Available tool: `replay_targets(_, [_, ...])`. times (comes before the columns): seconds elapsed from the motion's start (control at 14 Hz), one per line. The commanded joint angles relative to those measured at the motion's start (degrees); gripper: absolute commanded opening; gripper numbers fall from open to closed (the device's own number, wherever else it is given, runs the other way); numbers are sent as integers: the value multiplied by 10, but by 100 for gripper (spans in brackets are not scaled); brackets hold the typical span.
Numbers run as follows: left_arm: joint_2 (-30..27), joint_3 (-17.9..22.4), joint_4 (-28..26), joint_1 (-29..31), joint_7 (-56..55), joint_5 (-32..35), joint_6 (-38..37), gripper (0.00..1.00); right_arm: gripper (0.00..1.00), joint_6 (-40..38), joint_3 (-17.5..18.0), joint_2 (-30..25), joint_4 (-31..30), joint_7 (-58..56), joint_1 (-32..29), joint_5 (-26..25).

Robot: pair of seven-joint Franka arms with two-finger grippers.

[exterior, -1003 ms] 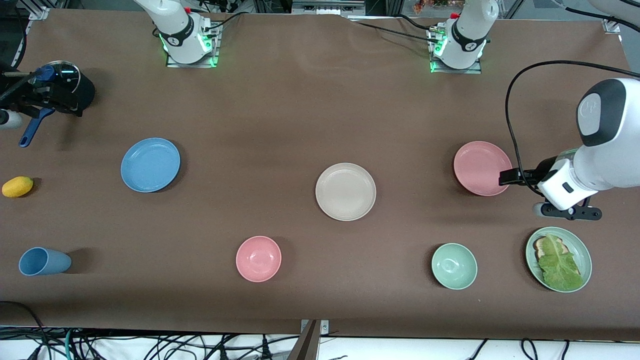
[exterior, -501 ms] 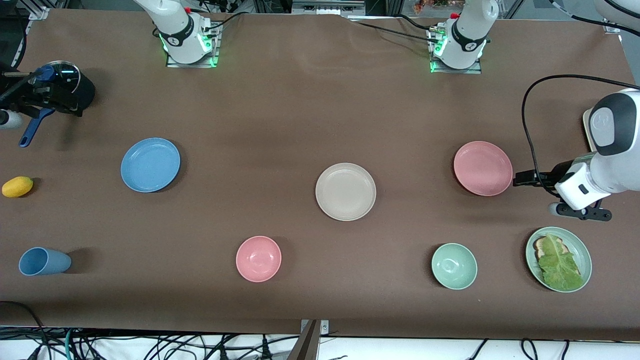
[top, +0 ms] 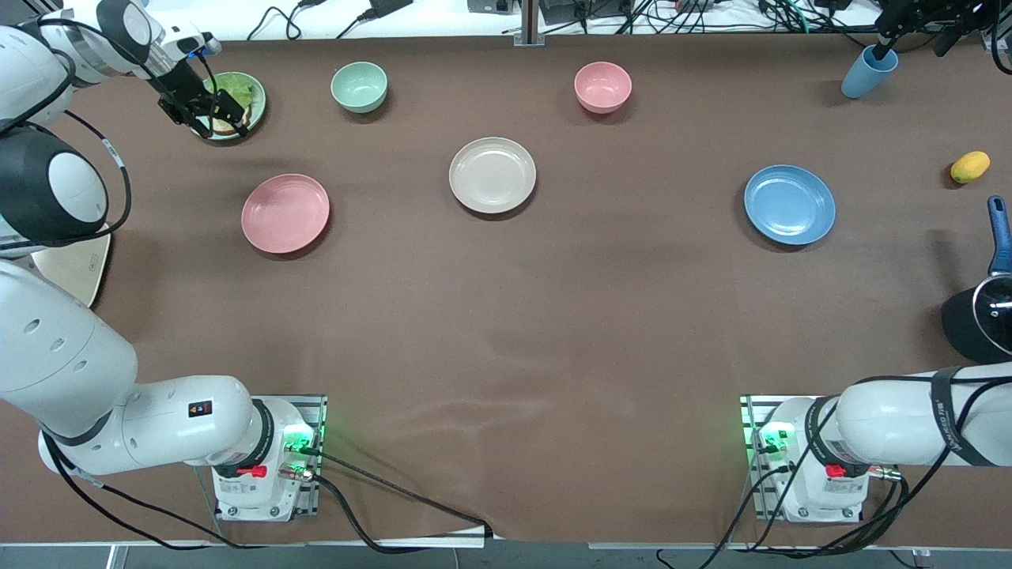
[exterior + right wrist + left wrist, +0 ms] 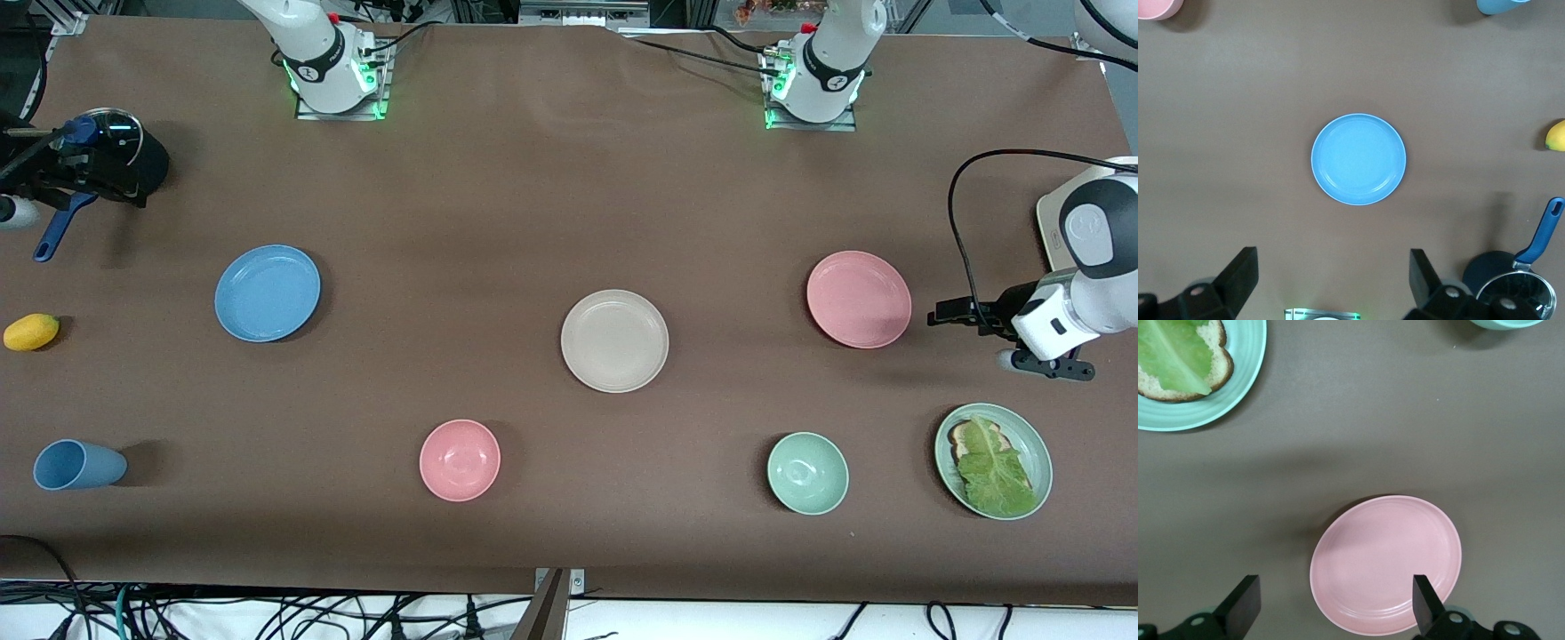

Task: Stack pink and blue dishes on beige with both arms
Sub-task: 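Lower the left gripper and close it on the pink plate rim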

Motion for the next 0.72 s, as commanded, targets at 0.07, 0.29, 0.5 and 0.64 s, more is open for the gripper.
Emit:
replay_targets(0.07, [-1,-3,-47,38,86,-50,53,100,100,-3,-1,2,9,2,0,-3])
replay_targets(0.29, [4,-3,-83,52,124,-79,94,100,100,-5,-1,2,9,2,0,-3])
replay_targets(0.5, [1,-3,-120,53,147,-100,129,100,100,-5,-1,2,8,2,0,-3])
replay_targets(0.64, [-10,-3,-155,53,153,-109,163,100,100,-5,-1,2,9,2,0,-3])
